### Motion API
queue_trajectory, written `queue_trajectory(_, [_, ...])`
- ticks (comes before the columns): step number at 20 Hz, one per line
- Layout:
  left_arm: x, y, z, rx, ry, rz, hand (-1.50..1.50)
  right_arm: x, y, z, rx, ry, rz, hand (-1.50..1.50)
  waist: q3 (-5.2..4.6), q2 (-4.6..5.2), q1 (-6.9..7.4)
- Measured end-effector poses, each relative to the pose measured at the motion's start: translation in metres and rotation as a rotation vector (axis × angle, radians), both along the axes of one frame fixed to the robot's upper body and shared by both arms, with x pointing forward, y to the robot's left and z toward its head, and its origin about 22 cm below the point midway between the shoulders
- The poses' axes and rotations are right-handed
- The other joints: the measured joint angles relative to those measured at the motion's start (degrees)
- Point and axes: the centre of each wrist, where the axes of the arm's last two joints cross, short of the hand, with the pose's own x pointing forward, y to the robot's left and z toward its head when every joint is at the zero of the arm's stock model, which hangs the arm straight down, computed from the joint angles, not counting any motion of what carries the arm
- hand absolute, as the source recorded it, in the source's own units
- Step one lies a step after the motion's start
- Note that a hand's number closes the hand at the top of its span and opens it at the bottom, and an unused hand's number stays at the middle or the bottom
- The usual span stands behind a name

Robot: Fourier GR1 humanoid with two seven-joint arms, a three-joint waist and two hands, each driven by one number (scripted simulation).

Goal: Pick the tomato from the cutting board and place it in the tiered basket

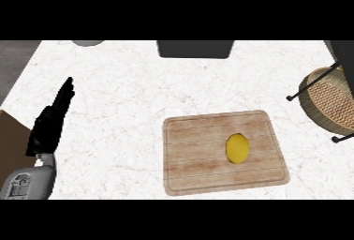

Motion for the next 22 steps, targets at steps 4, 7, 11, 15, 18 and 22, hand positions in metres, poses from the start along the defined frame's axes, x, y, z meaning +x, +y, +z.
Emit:
queue_trajectory(4, [-0.006, 0.005, -0.001, 0.0, 0.008, 0.015, 0.0, -0.006, -0.025, -0.002, -0.031, 0.053, -0.052, 1.5, 0.02, -0.27, -0.44])
queue_trajectory(7, [-0.003, 0.005, 0.004, 0.007, 0.01, 0.02, 0.0, -0.012, -0.045, 0.001, -0.022, 0.08, -0.054, 1.5, 0.02, -0.35, -0.74])
queue_trajectory(11, [-0.007, 0.004, 0.0, 0.004, 0.008, 0.023, 0.0, -0.018, -0.057, -0.007, 0.035, 0.087, -0.024, 1.5, -0.23, -0.72, -0.95])
queue_trajectory(15, [-0.008, 0.002, -0.005, 0.006, 0.004, 0.027, 0.0, -0.026, -0.074, -0.01, 0.112, 0.072, 0.013, 1.5, -0.38, -0.86, -0.95])
queue_trajectory(18, [-0.005, 0.001, -0.002, 0.003, 0.001, 0.027, 0.0, -0.031, -0.083, -0.016, 0.167, 0.055, 0.031, 1.5, -0.56, -1.08, -0.98])
queue_trajectory(22, [-0.004, 0.004, 0.004, 0.004, 0.0, 0.03, 0.0, -0.039, -0.095, -0.032, 0.327, -0.032, 0.015, -1.5, -0.78, -1.52, -1.28])
